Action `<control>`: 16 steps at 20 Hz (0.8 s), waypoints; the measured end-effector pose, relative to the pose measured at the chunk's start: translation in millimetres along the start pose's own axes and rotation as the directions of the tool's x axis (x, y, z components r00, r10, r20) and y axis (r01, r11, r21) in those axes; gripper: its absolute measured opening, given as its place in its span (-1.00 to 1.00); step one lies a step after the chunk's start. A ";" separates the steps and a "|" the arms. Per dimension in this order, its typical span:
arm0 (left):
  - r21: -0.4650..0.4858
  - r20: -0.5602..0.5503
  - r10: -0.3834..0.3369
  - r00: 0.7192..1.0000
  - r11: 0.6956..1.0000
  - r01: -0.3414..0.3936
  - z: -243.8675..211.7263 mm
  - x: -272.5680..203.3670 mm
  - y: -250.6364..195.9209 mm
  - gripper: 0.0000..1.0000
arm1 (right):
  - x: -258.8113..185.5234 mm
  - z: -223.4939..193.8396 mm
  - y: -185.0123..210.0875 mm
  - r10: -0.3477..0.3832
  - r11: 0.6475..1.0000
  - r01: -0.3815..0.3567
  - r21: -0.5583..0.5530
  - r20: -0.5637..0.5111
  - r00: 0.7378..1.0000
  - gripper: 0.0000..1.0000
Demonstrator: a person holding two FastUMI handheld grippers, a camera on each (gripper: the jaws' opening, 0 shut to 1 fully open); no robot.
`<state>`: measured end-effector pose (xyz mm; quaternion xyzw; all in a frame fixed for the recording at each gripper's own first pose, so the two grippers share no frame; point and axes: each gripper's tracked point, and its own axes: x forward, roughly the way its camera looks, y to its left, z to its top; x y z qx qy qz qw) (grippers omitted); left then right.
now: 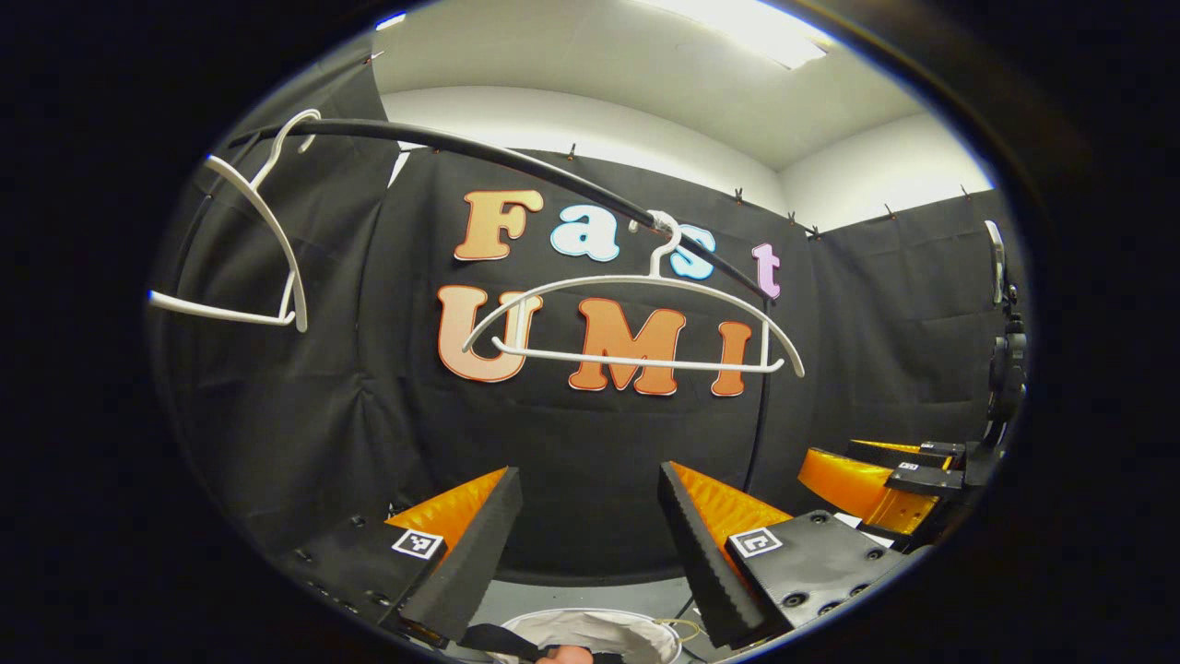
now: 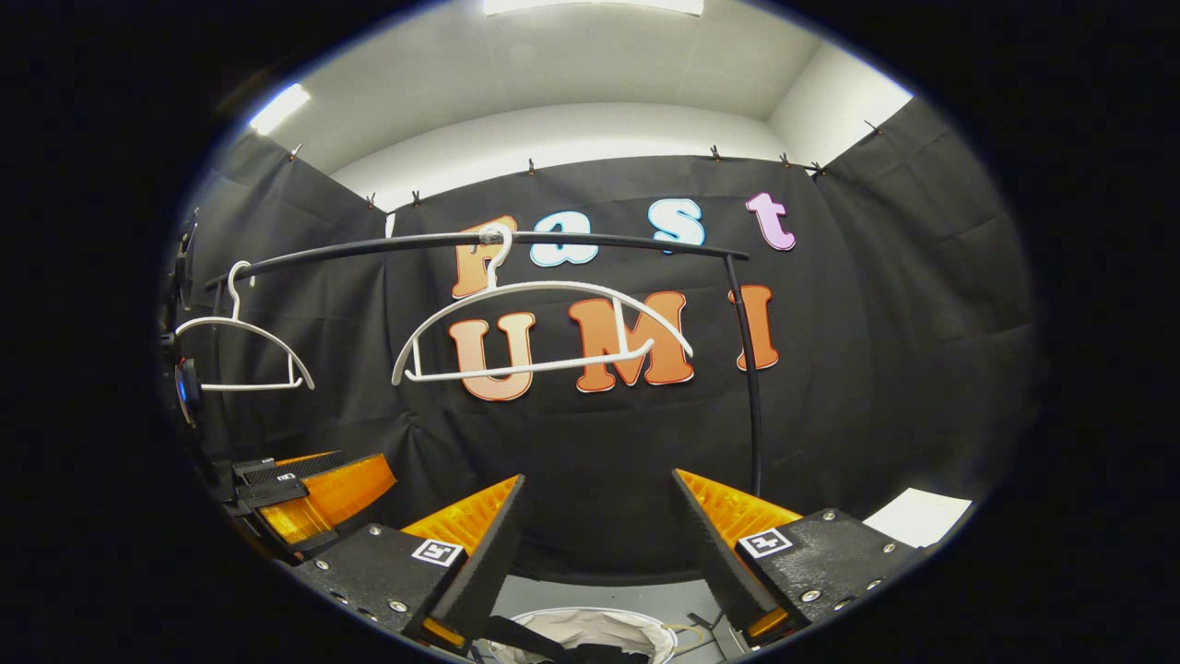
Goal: Grasp the clothes on the hanger with both hands and then place them into the laundry hamper below.
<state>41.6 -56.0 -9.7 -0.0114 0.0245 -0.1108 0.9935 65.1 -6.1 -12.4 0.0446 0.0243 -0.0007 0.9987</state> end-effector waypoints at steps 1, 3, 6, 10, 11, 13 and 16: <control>0.000 0.001 0.000 1.000 1.000 0.000 0.3 -0.2 0.1 0.94 | 0.8 -0.9 0.2 0.001 1.000 -0.001 0.002 -0.002 1.000 0.86; 0.003 -0.002 0.003 1.000 1.000 -0.003 -0.4 -2.5 1.3 0.94 | 0.6 -3.4 1.4 0.003 1.000 -0.002 0.005 -0.008 1.000 0.87; 0.010 0.000 0.006 1.000 1.000 -0.006 0.0 -5.7 2.5 0.94 | -0.8 -5.1 4.0 0.009 1.000 -0.008 0.009 -0.011 1.000 0.86; 0.012 -0.003 0.010 1.000 1.000 -0.010 -2.2 -1.4 3.2 1.00 | 1.3 -8.1 3.4 0.011 1.000 -0.011 0.011 -0.016 1.000 0.86; 0.012 -0.004 0.010 1.000 1.000 -0.010 -3.2 -1.2 2.4 1.00 | 1.6 -8.4 4.5 0.012 1.000 -0.012 0.012 -0.017 1.000 0.86; 0.012 -0.006 0.011 1.000 1.000 -0.011 -3.3 -1.0 1.2 0.94 | 1.4 -10.0 5.1 0.013 1.000 -0.013 0.012 -0.019 1.000 0.86; 0.017 -0.007 0.012 1.000 1.000 -0.012 -4.1 -2.1 1.2 1.00 | -0.6 -14.1 6.0 0.016 1.000 -0.016 0.015 -0.031 0.999 0.86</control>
